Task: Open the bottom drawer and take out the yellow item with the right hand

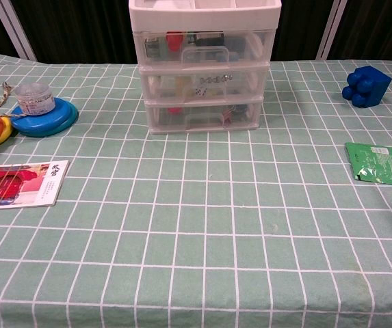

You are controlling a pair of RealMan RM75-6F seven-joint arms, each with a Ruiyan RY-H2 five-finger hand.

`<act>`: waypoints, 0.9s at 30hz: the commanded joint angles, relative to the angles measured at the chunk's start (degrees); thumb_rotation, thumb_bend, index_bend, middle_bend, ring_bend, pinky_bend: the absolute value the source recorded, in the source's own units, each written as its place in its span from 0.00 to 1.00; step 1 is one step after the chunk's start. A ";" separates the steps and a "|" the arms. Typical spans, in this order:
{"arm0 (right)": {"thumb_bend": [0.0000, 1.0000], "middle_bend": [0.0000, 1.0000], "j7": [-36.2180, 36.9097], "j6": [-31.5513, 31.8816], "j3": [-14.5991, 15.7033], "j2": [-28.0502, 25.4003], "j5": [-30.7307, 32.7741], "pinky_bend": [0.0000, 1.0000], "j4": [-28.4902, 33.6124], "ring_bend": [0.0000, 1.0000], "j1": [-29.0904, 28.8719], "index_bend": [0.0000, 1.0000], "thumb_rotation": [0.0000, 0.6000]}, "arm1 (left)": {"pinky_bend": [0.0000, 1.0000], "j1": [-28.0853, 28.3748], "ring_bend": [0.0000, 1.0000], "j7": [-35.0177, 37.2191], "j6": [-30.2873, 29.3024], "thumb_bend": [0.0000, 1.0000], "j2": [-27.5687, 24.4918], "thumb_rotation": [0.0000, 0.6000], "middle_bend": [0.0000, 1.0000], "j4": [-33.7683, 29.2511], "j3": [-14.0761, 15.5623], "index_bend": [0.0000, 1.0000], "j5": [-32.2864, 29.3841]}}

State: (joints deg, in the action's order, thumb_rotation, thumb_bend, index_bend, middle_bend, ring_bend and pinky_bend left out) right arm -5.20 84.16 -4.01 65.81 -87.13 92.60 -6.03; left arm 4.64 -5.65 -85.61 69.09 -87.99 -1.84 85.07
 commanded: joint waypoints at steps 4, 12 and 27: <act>0.22 0.26 0.31 -0.49 -0.08 -0.11 0.27 0.22 0.31 0.09 -0.27 0.00 1.00 | 0.23 -0.36 0.26 0.05 -0.70 0.00 0.61 1.00 0.35 0.53 0.06 0.38 0.35; 0.22 0.28 4.53 -3.17 -0.01 -0.64 -1.12 0.22 2.11 0.09 -2.35 0.00 1.00 | 0.23 -0.71 0.26 0.10 -1.78 0.00 0.43 1.00 0.35 0.03 0.15 0.38 1.27; 0.42 0.71 28.52 -30.33 -6.83 9.62 11.50 0.80 8.44 0.69 -19.98 0.05 1.00 | 0.23 -1.72 0.26 0.71 -3.41 0.00 -0.16 1.00 0.35 -0.51 0.80 0.38 2.76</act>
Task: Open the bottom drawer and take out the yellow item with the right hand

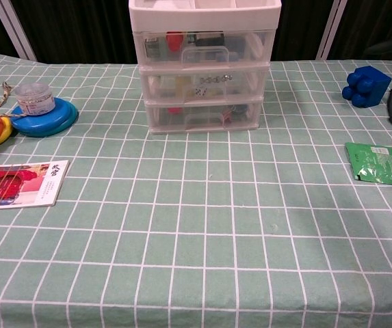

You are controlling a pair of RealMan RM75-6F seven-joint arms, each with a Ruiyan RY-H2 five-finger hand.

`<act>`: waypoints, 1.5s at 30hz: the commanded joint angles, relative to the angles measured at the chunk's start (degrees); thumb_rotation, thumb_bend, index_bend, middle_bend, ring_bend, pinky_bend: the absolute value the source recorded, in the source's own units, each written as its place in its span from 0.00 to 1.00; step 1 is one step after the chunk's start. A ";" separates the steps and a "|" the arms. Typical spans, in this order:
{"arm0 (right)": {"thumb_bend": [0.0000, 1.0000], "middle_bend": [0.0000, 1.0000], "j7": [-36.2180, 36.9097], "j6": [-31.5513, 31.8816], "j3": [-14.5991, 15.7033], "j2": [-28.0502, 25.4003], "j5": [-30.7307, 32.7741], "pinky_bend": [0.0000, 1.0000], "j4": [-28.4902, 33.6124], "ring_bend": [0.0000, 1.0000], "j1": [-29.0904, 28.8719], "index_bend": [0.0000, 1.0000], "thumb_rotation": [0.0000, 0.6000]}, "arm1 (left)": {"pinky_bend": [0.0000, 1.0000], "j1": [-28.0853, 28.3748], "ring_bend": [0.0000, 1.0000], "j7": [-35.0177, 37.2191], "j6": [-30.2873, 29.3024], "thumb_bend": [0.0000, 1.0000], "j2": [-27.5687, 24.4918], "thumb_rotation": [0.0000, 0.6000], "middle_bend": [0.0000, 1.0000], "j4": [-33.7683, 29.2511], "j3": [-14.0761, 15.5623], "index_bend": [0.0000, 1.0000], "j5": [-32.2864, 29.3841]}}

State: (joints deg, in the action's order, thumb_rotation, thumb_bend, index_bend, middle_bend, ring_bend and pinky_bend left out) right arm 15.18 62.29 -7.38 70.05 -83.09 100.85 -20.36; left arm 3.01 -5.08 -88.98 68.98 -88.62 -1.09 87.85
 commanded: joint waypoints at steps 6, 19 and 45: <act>0.48 0.79 14.68 -18.88 -7.31 12.85 17.89 0.86 -4.36 0.78 -12.02 0.06 1.00 | 0.23 -0.35 0.26 1.06 0.11 0.00 -0.02 1.00 0.35 0.96 0.22 0.38 -0.12; 0.61 0.81 27.97 -36.56 -14.86 22.61 35.14 0.90 -13.78 0.81 -20.23 0.06 1.00 | 0.23 -0.64 0.26 3.28 0.45 0.00 0.70 1.00 0.35 3.30 -0.10 0.38 -0.91; 0.63 0.80 27.08 -43.72 -17.74 29.85 49.40 0.90 -25.84 0.81 -29.26 0.06 1.00 | 0.23 -0.70 0.26 4.00 -0.16 0.00 -0.02 1.00 0.35 3.58 -0.97 0.38 -1.10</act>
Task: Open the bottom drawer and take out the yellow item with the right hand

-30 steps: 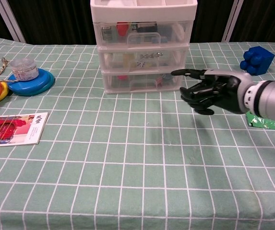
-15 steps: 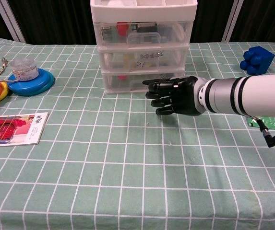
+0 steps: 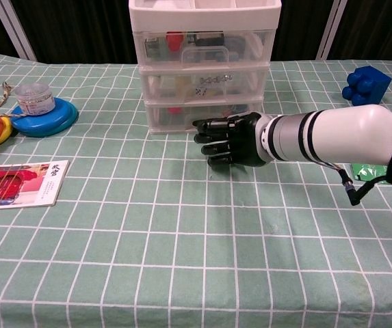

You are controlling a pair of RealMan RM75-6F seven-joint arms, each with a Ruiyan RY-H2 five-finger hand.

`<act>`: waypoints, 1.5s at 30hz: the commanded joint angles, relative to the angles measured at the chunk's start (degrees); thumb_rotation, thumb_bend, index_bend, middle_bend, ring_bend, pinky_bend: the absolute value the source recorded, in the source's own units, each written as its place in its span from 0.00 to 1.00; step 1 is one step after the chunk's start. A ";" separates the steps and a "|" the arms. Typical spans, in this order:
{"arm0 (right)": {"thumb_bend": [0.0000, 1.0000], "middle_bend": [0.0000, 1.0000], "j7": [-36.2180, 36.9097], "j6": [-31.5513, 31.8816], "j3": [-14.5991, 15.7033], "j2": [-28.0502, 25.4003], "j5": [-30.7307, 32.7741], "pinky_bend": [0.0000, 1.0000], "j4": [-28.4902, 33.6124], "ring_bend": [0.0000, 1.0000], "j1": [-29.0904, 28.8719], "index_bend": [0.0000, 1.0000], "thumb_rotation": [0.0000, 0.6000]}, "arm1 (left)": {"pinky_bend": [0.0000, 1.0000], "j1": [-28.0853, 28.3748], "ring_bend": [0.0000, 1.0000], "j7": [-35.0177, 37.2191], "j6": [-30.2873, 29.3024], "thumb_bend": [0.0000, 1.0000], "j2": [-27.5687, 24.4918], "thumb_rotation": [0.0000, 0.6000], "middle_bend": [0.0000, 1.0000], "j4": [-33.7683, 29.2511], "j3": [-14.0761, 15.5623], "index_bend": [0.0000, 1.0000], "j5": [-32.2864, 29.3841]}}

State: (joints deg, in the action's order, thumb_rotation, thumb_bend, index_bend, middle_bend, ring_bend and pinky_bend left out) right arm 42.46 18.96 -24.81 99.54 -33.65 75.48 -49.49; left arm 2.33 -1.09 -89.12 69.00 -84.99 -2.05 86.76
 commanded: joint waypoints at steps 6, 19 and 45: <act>0.63 0.80 -1.40 -1.23 -0.50 1.40 -0.04 0.90 -2.09 0.81 -1.14 0.07 1.00 | 0.23 -0.01 0.26 -0.12 0.06 0.00 -0.45 1.00 0.35 -0.44 0.07 0.38 0.19; 0.63 0.80 -3.73 -1.01 0.11 2.23 1.85 0.90 -3.64 0.81 -3.21 0.15 1.00 | 0.23 -0.16 0.26 -0.13 -0.16 0.00 -0.78 1.00 0.35 -0.88 0.10 0.38 0.39; 0.63 0.79 -10.58 2.99 5.90 -6.88 -2.40 0.90 13.47 0.80 1.80 0.00 1.00 | 0.23 -0.31 0.26 -0.39 -0.57 0.00 -1.32 1.00 0.35 -1.82 0.12 0.38 0.89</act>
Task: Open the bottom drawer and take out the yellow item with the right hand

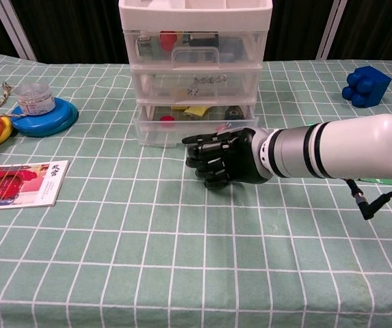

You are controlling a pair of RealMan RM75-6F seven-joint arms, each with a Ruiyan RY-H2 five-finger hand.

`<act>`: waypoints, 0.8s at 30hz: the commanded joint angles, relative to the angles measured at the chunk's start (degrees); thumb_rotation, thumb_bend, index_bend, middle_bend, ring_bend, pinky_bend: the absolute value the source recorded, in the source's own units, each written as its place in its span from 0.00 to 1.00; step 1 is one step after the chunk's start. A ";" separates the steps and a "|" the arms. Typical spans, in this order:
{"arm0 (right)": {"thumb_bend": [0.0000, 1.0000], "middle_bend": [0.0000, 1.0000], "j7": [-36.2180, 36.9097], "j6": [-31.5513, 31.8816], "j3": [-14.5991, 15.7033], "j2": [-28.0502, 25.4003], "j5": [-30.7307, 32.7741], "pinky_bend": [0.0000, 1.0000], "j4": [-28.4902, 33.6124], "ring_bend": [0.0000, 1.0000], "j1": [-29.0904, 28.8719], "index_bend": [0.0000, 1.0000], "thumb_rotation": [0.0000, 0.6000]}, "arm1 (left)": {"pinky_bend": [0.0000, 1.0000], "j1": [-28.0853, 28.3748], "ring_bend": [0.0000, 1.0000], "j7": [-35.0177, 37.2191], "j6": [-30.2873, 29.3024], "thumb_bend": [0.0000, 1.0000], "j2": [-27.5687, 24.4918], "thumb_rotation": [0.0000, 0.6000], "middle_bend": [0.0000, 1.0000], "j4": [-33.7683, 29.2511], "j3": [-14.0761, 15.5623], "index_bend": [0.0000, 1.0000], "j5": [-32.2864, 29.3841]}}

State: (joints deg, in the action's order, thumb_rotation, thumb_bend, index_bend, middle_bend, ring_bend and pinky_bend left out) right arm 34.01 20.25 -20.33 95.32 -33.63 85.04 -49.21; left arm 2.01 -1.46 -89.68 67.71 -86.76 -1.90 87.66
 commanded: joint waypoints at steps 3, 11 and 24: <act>0.62 0.79 -4.84 4.00 2.60 -5.71 -5.92 0.90 8.62 0.80 3.02 0.00 1.00 | 0.23 0.06 0.26 -0.12 -0.09 0.00 -0.08 1.00 0.35 -0.21 -0.10 0.38 0.10; 0.62 0.79 -19.55 17.58 7.25 -13.55 -14.69 0.90 17.18 0.81 4.94 0.00 1.00 | 0.23 0.03 0.26 -0.59 -0.58 0.00 -0.49 1.00 0.35 -0.99 -0.23 0.38 0.44; 0.62 0.80 -32.31 20.68 9.32 -12.98 -1.03 0.91 13.42 0.82 -2.07 0.00 1.00 | 0.23 0.37 0.26 -1.87 -0.26 0.00 -0.96 1.00 0.35 -2.56 -0.35 0.38 0.53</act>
State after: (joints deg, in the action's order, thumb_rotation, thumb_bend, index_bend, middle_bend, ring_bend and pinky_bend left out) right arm 2.72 41.35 -11.33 81.71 -36.37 99.83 -49.98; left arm 2.39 -3.34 -89.94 66.76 -89.33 -2.25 88.19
